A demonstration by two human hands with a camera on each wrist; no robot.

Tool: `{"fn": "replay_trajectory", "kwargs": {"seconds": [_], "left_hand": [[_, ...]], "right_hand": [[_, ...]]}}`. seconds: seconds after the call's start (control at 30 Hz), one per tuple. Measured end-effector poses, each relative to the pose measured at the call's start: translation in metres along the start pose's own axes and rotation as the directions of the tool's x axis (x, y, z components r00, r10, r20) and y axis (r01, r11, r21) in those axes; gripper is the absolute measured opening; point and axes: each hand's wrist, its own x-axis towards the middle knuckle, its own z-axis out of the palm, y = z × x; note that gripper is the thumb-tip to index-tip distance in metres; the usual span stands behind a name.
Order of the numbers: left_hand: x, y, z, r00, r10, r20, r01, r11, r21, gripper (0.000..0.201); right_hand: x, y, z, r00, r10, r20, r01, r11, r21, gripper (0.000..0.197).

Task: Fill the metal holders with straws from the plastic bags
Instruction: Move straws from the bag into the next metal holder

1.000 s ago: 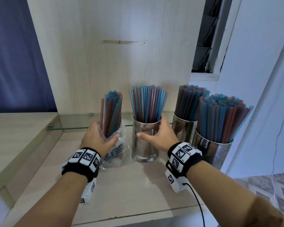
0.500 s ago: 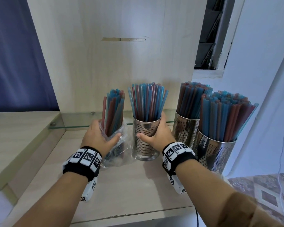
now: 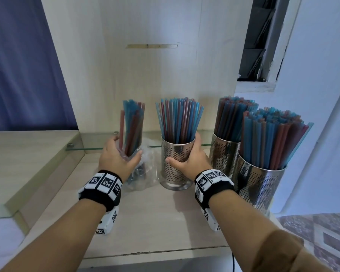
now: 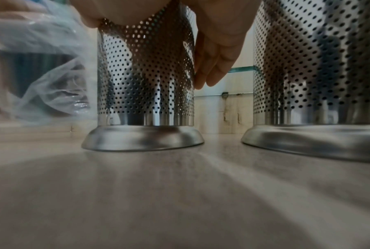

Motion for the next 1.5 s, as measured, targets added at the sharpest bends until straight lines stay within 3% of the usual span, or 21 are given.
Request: {"fn": "replay_trajectory", "kwargs": {"seconds": [0.07,0.23,0.47,0.53,0.6,0.67,0.8,0.93,1.0,1.1,1.27,1.5], "left_hand": [[-0.001,0.004,-0.001,0.999,-0.006,-0.032,0.005,1.000,-0.019,0.080],[0.006,-0.009,0.009,0.989,-0.085,0.118,0.075,0.993,0.090,0.072],[0.019,-0.003,0.000,0.995,-0.063,0.083,0.062,0.998,0.012,0.067],[0.025,-0.007,0.001,0.982,-0.105,0.156,0.102,0.995,0.023,0.070],[0.029,-0.015,0.004,0.948,-0.174,0.268,0.156,0.984,0.090,0.078],[0.033,-0.022,0.007,0.931,-0.227,0.285,0.178,0.966,0.188,0.088],[0.040,-0.005,-0.004,0.930,-0.280,0.237,0.173,0.905,0.390,0.101],[0.052,0.012,-0.013,0.961,-0.250,0.118,0.205,0.930,0.304,0.128],[0.056,0.015,-0.012,0.978,-0.176,0.108,0.138,0.948,0.288,0.116],[0.058,0.020,-0.011,0.986,-0.101,0.130,0.065,0.965,0.254,0.080],[0.055,0.027,-0.009,0.991,-0.113,0.078,0.102,0.987,0.124,0.025],[0.059,0.026,-0.012,0.985,-0.162,0.051,0.165,0.984,-0.068,0.011]], "right_hand": [[0.000,0.000,0.000,1.000,-0.007,-0.002,0.007,1.000,0.003,0.121],[-0.001,0.000,-0.001,1.000,-0.017,0.004,0.017,1.000,0.012,0.123],[-0.001,0.001,-0.002,0.999,-0.043,0.005,0.043,0.998,0.041,0.122],[-0.001,0.000,-0.002,0.999,-0.048,0.005,0.048,0.998,0.029,0.123],[-0.001,0.000,-0.002,0.999,-0.049,0.006,0.049,0.999,0.024,0.122],[-0.001,0.000,-0.002,0.999,-0.052,0.005,0.052,0.998,0.024,0.121],[0.000,0.001,-0.001,0.999,-0.044,0.008,0.044,0.999,-0.002,0.122],[0.000,0.003,-0.001,0.999,-0.043,0.004,0.043,0.999,-0.009,0.122],[0.000,0.003,-0.001,0.999,-0.032,0.009,0.032,0.999,-0.018,0.122],[0.000,0.004,-0.001,1.000,-0.028,0.010,0.029,0.999,-0.030,0.123],[0.000,0.004,-0.001,0.999,-0.036,0.013,0.036,0.999,-0.035,0.123],[0.001,0.003,-0.002,0.999,-0.040,0.015,0.040,0.999,-0.025,0.122]]}}
